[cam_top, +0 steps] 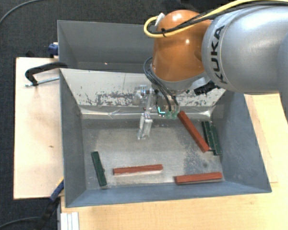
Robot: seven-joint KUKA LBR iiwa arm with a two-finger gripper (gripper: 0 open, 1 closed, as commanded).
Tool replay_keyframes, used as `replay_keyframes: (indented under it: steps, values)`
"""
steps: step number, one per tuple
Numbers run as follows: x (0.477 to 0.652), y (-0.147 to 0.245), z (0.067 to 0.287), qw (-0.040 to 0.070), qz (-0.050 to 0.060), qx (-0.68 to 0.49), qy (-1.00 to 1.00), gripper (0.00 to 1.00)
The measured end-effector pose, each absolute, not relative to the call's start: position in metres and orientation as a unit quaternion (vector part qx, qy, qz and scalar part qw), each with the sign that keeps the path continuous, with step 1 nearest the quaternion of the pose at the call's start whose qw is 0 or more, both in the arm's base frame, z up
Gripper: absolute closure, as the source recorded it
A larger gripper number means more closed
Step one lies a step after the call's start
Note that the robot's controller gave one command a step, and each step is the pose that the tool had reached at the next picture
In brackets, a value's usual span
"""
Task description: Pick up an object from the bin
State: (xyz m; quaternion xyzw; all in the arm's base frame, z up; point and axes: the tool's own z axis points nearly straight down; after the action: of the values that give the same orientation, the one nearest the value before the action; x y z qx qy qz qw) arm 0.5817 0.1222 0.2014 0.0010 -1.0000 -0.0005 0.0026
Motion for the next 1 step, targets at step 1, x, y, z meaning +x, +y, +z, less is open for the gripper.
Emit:
replay_keyframes:
  steps: [1]
  values:
    - [0.5532,0.1151,0.0750,0.004,0.000,0.003,-1.000,0.00]
